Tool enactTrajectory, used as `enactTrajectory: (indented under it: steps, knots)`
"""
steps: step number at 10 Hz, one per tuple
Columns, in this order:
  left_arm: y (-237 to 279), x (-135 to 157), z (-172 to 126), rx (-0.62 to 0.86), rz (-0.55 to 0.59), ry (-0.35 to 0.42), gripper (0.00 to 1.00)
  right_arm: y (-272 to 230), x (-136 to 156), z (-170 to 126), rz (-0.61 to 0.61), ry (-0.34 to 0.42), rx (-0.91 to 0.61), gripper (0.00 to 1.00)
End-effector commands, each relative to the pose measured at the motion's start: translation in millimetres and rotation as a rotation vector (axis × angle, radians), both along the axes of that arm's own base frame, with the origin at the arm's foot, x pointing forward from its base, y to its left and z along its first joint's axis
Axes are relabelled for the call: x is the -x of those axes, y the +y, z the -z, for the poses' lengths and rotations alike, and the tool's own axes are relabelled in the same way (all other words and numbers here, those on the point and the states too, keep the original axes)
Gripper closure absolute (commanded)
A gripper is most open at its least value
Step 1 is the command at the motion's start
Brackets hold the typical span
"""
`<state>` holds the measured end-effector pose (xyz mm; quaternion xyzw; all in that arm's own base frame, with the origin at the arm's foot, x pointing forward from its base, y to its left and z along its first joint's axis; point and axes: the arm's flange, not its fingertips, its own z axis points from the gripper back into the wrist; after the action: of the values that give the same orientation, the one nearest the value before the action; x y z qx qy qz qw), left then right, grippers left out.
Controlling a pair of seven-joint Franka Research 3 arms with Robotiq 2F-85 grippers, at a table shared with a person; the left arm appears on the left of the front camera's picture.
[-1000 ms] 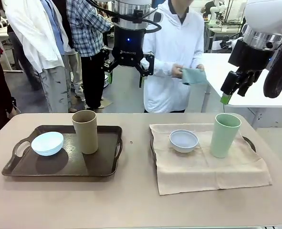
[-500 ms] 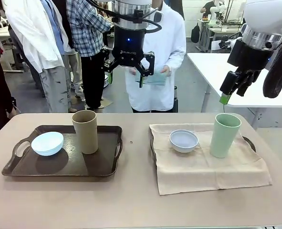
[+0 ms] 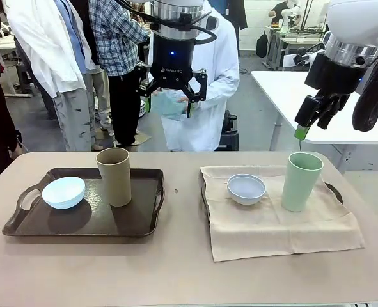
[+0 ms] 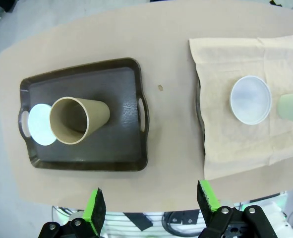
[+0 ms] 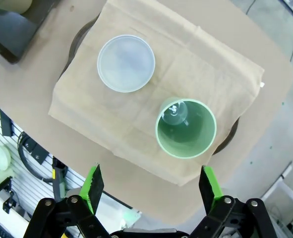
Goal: Set up a tray with a mat and arrange the tableware.
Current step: Pick up the Picnic Bowl and Reusable plastic cup from the Handle tray in front of the human's position and hold them in the air.
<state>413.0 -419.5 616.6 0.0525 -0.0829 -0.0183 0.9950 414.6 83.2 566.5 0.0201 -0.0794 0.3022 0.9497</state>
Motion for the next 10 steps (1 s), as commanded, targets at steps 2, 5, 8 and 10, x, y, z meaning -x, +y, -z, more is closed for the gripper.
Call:
enactTrajectory:
  steps: [2,5,8,10]
  knots:
    - [45,-3,18,0.076,0.086,0.061,0.03,-26,0,16,0.084,0.088,0.010,0.00]
    - [131,5,23,0.179,0.095,0.141,0.03,-51,1,31,0.131,0.161,-0.054,0.00]
    - [241,26,13,0.429,0.075,0.154,0.03,-76,5,28,0.114,0.226,-0.193,0.00]
    - [294,21,34,0.598,0.101,0.171,0.03,-111,3,25,0.135,0.282,-0.356,0.00]
